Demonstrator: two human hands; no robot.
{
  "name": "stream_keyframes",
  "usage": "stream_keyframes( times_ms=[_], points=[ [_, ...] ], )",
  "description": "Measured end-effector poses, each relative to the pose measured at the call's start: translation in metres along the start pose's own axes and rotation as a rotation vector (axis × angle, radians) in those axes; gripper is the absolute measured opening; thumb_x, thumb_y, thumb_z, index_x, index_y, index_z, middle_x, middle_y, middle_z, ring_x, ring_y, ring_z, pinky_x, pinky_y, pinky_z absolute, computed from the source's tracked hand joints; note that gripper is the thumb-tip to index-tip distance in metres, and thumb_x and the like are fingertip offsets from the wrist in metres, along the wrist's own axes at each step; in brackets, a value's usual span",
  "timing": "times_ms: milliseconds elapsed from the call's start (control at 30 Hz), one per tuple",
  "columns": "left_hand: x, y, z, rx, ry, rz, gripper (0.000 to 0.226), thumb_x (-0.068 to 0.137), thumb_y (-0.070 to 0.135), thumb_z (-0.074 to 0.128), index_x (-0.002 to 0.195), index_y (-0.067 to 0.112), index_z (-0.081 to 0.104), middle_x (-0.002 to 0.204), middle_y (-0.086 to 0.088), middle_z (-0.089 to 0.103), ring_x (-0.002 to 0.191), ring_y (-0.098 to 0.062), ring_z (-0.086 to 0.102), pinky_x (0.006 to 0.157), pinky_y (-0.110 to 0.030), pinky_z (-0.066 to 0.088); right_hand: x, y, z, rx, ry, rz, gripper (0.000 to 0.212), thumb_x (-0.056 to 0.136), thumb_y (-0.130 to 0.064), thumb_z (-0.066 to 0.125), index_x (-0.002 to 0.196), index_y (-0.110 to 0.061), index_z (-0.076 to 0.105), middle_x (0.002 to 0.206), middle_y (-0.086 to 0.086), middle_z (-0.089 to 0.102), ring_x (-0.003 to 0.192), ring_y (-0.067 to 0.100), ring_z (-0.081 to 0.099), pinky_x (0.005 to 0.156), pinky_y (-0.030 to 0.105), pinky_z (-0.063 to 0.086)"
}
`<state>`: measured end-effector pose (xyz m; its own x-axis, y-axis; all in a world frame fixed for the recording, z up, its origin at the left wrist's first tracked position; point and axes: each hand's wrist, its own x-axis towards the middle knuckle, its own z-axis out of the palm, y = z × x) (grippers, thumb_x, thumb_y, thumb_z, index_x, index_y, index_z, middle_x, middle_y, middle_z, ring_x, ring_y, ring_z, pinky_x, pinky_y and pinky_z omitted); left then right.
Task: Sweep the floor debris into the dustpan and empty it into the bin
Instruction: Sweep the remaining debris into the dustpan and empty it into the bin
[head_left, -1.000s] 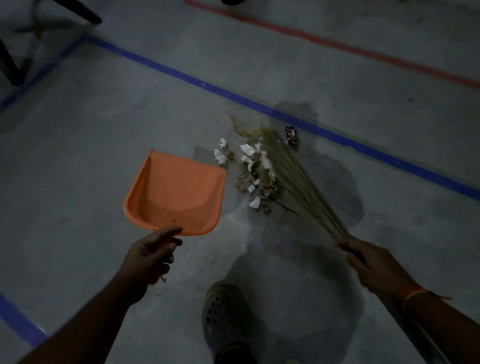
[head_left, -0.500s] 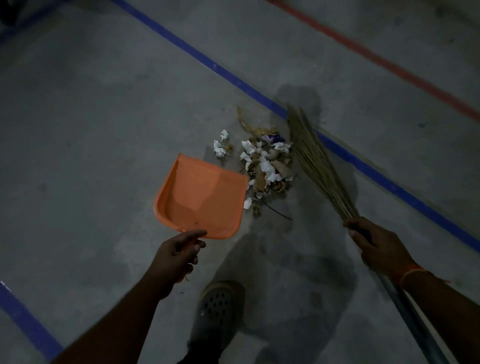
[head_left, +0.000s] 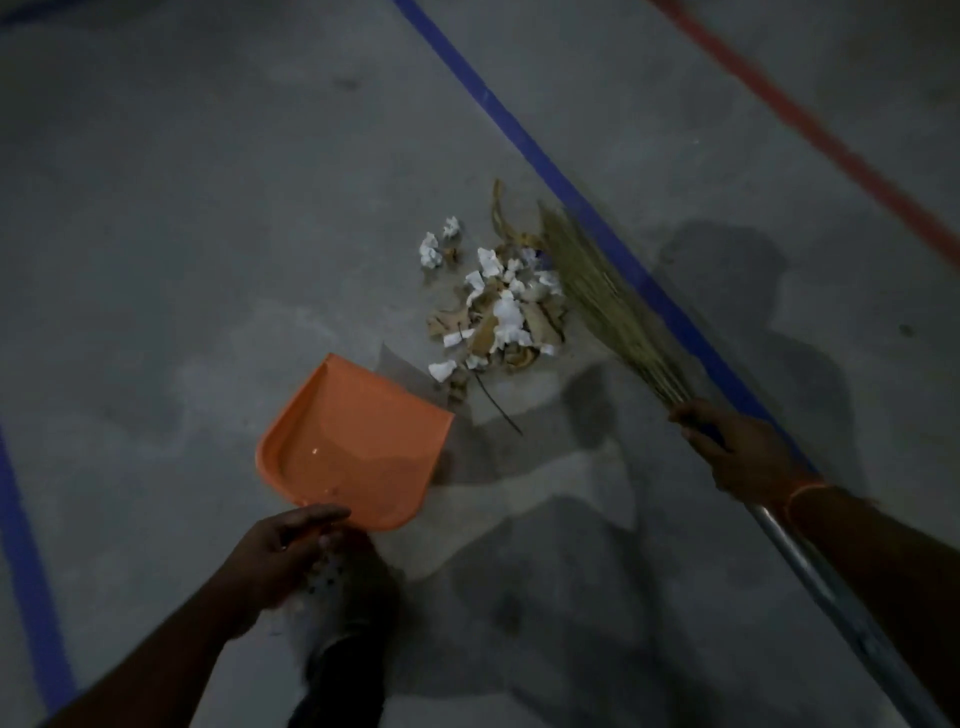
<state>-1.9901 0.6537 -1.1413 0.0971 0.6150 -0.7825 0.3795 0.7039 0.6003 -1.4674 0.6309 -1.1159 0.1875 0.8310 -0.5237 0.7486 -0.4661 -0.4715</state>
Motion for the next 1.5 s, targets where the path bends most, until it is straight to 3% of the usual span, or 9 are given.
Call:
stream_keyframes(
  times_ms=[200, 400, 533, 700, 767, 900, 1067, 1267, 1500],
  points=[
    [0.007, -0.066, 0.06, -0.131, 0.01, -0.02, 0.028, 0.095, 0.001, 0.065, 0.116, 0.016, 0.075, 0.108, -0.022, 0.071, 0.064, -0.019, 0.051, 0.051, -0.024, 0.035, 0.032, 0.057, -0.013, -0.043, 0.013, -0.082, 0.014, 0.1, -0.029, 0.048, 0.11, -0.035, 0.055, 0.058, 0.001, 0.059, 0.035, 0.009, 0.053, 0.035, 0.018, 0.041],
    [0.053, -0.086, 0.078, -0.113, -0.002, 0.026, 0.028, 0.096, 0.003, 0.065, 0.116, 0.018, 0.077, 0.106, -0.02, 0.072, 0.063, -0.021, 0.047, 0.049, -0.027, 0.036, 0.111, 0.126, -0.015, -0.186, 0.136, -0.202, 0.02, 0.096, -0.022, 0.055, 0.109, -0.037, 0.055, 0.096, 0.007, 0.069, 0.058, 0.014, 0.063, 0.063, 0.029, 0.049],
    [0.089, -0.08, 0.082, -0.117, 0.023, 0.033, 0.031, 0.096, -0.002, 0.062, 0.119, 0.014, 0.075, 0.104, -0.018, 0.072, 0.062, -0.022, 0.044, 0.049, -0.026, 0.033, 0.15, 0.142, -0.013, -0.224, 0.11, -0.232, 0.02, 0.096, -0.016, 0.055, 0.112, -0.028, 0.06, 0.092, 0.003, 0.066, 0.046, -0.001, 0.052, 0.067, 0.026, 0.041],
    [0.121, -0.071, 0.096, -0.17, -0.015, 0.09, 0.035, 0.097, -0.007, 0.056, 0.122, 0.011, 0.073, 0.104, -0.018, 0.068, 0.057, -0.018, 0.046, 0.046, -0.025, 0.032, 0.18, 0.149, -0.003, -0.292, 0.034, -0.36, 0.022, 0.094, -0.016, 0.058, 0.111, -0.03, 0.059, 0.113, 0.007, 0.067, 0.093, 0.023, 0.064, 0.083, 0.033, 0.046],
    [0.13, -0.066, 0.098, -0.163, -0.044, 0.101, 0.036, 0.097, -0.007, 0.056, 0.122, 0.013, 0.073, 0.105, -0.018, 0.068, 0.057, -0.017, 0.047, 0.046, -0.026, 0.032, 0.184, 0.147, 0.0, -0.347, 0.02, -0.411, 0.021, 0.095, -0.017, 0.057, 0.111, -0.029, 0.06, 0.109, 0.009, 0.069, 0.091, 0.024, 0.065, 0.079, 0.032, 0.046],
    [0.13, -0.061, 0.101, -0.163, -0.042, 0.099, 0.036, 0.098, -0.008, 0.054, 0.123, 0.012, 0.072, 0.107, -0.018, 0.069, 0.058, -0.016, 0.051, 0.046, -0.026, 0.033, 0.165, 0.139, 0.017, -0.319, 0.005, -0.455, 0.016, 0.096, -0.017, 0.055, 0.107, -0.028, 0.06, 0.083, -0.003, 0.066, 0.054, 0.002, 0.06, 0.054, 0.012, 0.045],
    [0.131, -0.061, 0.115, -0.166, -0.063, 0.098, 0.037, 0.099, -0.006, 0.053, 0.125, 0.013, 0.07, 0.106, -0.016, 0.067, 0.059, -0.016, 0.052, 0.043, -0.026, 0.036, 0.15, 0.14, 0.047, -0.325, -0.068, -0.505, 0.025, 0.095, -0.019, 0.056, 0.104, -0.042, 0.056, 0.075, -0.011, 0.059, 0.052, 0.0, 0.057, 0.048, 0.013, 0.043],
    [0.139, -0.051, 0.121, -0.167, -0.064, 0.105, 0.037, 0.099, -0.007, 0.053, 0.123, 0.014, 0.071, 0.108, -0.015, 0.067, 0.062, -0.017, 0.055, 0.042, -0.025, 0.039, 0.132, 0.153, 0.084, -0.444, -0.174, -0.624, 0.024, 0.095, -0.036, 0.05, 0.117, -0.047, 0.052, 0.121, -0.016, 0.057, 0.105, 0.004, 0.056, 0.093, 0.028, 0.048],
    [0.137, -0.052, 0.12, -0.175, -0.075, 0.08, 0.036, 0.1, -0.002, 0.051, 0.125, 0.016, 0.071, 0.106, -0.013, 0.069, 0.064, -0.016, 0.056, 0.046, -0.025, 0.043, 0.111, 0.161, 0.109, -0.413, -0.087, -0.733, 0.024, 0.096, -0.042, 0.049, 0.118, -0.044, 0.056, 0.116, -0.022, 0.056, 0.104, -0.005, 0.051, 0.093, 0.014, 0.042]
  ],
)
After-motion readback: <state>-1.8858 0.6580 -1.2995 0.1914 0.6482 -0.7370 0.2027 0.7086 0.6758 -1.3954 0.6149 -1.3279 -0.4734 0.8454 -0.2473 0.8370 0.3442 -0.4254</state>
